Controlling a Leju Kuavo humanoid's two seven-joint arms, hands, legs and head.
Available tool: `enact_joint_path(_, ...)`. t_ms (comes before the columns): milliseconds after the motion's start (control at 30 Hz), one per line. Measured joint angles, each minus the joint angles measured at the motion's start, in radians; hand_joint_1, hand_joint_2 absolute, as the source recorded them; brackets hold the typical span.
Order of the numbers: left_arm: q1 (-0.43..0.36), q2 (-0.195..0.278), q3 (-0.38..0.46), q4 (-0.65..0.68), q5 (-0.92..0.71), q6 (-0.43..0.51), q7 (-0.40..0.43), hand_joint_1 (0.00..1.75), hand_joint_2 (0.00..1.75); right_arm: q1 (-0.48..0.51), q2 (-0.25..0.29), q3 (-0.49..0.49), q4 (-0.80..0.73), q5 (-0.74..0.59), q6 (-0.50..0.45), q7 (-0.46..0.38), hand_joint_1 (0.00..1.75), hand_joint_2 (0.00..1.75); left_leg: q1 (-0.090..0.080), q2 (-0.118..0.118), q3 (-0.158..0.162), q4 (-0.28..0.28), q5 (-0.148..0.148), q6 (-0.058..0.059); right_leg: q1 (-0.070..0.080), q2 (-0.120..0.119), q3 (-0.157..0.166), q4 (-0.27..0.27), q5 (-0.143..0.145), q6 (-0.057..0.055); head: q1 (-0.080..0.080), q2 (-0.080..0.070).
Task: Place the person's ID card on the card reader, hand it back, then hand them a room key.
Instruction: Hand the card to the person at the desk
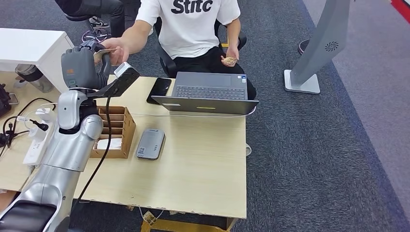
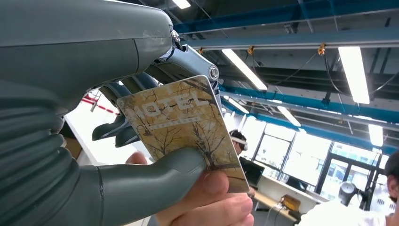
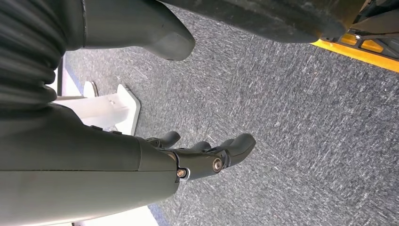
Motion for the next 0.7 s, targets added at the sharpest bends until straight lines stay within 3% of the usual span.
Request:
enact_joint_path(67,-0.004,-0.006,0.000,-0.002,-0.004,0.001,0.001,1.75,1.75,-0.001,0.000,0.000,0.000,0.000,-0.002,-0.001,0.00,1.75,0.000,0.000,0.000,0.000,0.000,0.000,0.000,0.000,0.000,0.000,0.000,0.000,0.000,0.000)
enact_joint_path(200,-0.001,-0.022,0.000,-0.010,-0.009,0.016,0.006,0.00,1.75,-0.003,0.000,0.000,0.000,0.004,-0.003,-0.003,0.00,1.75,0.000,0.000,0.000,0.000,0.000,0.000,0.000,0.000,0.000,0.000,0.000,0.000,0.000,0.000)
enact_joint_path(500,0.056,-0.041,-0.005,-0.042,-0.031,0.052,-0.001,0.00,1.75,-0.004,0.001,0.000,0.000,0.009,-0.003,-0.005,0.00,1.75,0.000,0.000,0.000,0.000,0.000,0.000,0.000,0.000,0.000,0.000,0.000,0.000,0.000,0.000)
enact_joint_path(700,0.157,-0.026,-0.027,-0.096,-0.035,-0.024,-0.002,0.00,1.75,-0.003,0.001,-0.001,0.000,-0.006,-0.003,-0.004,0.00,1.75,0.000,0.001,0.000,0.000,0.000,0.000,0.000,0.001,-0.001,0.000,0.000,0.000,0.000,0.000)
